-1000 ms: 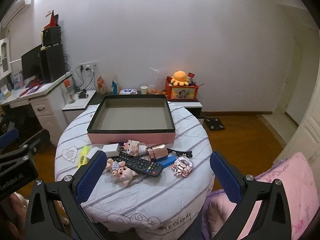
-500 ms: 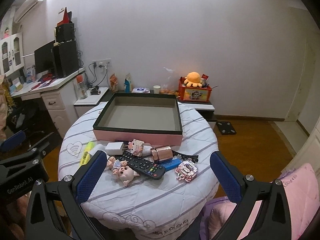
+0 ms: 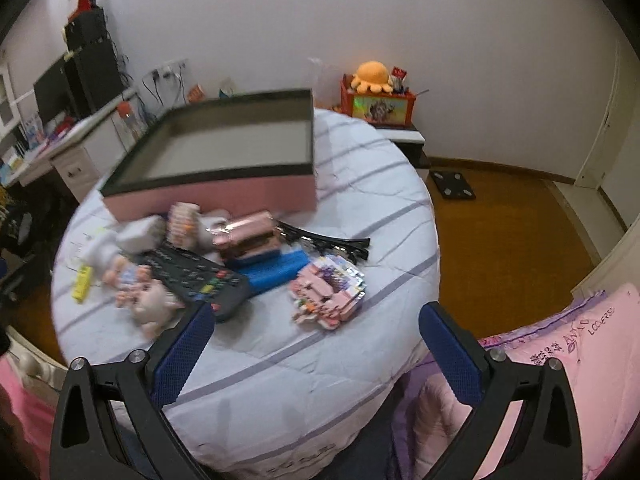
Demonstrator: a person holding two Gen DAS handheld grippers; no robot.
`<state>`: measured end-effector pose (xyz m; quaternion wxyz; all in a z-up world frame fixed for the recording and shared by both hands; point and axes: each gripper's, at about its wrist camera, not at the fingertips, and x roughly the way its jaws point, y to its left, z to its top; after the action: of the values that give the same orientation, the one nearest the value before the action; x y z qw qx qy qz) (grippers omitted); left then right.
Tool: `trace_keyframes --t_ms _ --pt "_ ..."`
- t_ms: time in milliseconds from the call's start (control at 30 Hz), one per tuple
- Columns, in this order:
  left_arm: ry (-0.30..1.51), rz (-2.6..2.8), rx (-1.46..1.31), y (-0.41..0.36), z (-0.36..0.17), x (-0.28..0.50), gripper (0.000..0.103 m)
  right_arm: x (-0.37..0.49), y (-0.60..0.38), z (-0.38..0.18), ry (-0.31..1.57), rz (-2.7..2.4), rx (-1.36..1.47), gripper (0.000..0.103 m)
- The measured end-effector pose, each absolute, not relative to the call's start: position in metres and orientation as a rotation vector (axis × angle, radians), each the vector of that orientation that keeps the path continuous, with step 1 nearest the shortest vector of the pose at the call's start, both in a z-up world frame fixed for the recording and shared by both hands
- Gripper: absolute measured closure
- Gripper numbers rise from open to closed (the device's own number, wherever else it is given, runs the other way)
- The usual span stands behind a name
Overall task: Organize rigid objects
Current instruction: 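Grasp the pink pixel-block toy with the right tool and lift it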
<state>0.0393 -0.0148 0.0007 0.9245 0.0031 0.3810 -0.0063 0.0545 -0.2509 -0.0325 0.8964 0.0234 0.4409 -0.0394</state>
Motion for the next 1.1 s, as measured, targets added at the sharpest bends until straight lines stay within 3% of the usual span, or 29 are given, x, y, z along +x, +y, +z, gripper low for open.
trace_keyframes --t_ms 267,500,700,833,1100 --pt "0.836 -0.011 0.013 -0.019 -0.019 0.065 0.000 0.085 -0.258 -0.064 1.003 -0.089 0.014 0.010" --pt "0.870 -0.011 0.019 -0.022 -0.031 0.083 0.000 0.098 -0.257 -0.078 1.057 -0.084 0.013 0.024" --pt "0.889 -0.016 0.023 -0.024 -0.038 0.092 0.000 0.104 -0.255 -0.085 1.062 -0.084 0.009 0.026" --pt "0.894 -0.019 0.025 -0.025 -0.040 0.096 0.000 0.107 -0.250 -0.085 1.051 -0.060 0.006 0.040" --pt "0.897 -0.026 0.025 -0.026 -0.041 0.099 0.000 0.101 -0.250 -0.084 1.036 -0.045 0.014 0.040"
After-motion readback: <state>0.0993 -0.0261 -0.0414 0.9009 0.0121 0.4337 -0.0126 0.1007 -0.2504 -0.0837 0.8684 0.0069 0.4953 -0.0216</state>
